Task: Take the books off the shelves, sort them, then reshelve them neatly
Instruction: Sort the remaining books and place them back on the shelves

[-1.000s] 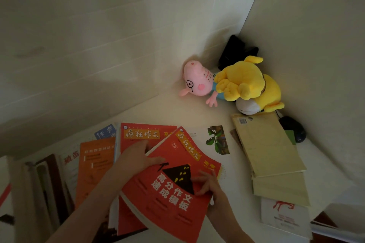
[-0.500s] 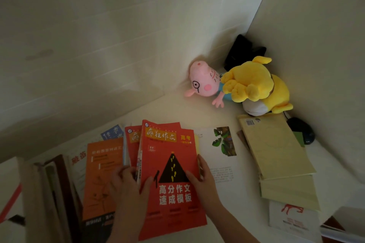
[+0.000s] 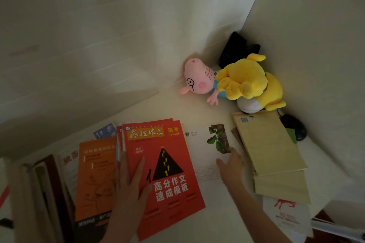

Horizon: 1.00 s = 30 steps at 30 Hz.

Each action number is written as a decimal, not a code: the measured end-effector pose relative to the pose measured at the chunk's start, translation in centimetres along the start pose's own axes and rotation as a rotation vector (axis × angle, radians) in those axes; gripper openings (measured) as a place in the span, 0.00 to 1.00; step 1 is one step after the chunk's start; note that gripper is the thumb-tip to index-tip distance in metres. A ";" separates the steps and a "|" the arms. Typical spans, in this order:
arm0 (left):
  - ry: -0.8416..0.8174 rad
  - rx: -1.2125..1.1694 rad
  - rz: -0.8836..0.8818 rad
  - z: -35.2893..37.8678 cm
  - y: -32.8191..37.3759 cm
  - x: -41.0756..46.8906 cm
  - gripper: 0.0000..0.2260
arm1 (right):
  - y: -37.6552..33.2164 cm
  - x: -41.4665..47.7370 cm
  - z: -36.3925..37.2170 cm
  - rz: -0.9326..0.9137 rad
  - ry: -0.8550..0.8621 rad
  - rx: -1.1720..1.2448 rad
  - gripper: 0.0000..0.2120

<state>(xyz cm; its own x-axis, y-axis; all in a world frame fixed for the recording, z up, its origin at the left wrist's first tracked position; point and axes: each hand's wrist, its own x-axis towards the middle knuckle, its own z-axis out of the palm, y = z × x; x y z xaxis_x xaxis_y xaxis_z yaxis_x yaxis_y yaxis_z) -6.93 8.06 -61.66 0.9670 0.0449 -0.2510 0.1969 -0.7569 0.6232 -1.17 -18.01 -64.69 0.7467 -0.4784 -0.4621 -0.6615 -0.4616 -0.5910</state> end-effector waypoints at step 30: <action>-0.039 -0.034 -0.014 -0.7 0.7 -0.2 0.33 | -8.1 -0.4 -10.7 -0.559 0.204 0.002 0.09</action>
<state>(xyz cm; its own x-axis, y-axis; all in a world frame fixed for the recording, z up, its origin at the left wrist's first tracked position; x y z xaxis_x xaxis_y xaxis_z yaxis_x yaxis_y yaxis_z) -6.89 7.95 -60.67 0.9571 0.0298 -0.2881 0.2167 -0.7338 0.6438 3.14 -22.08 -52.68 0.9531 -0.2973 0.0562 -0.1715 -0.6838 -0.7092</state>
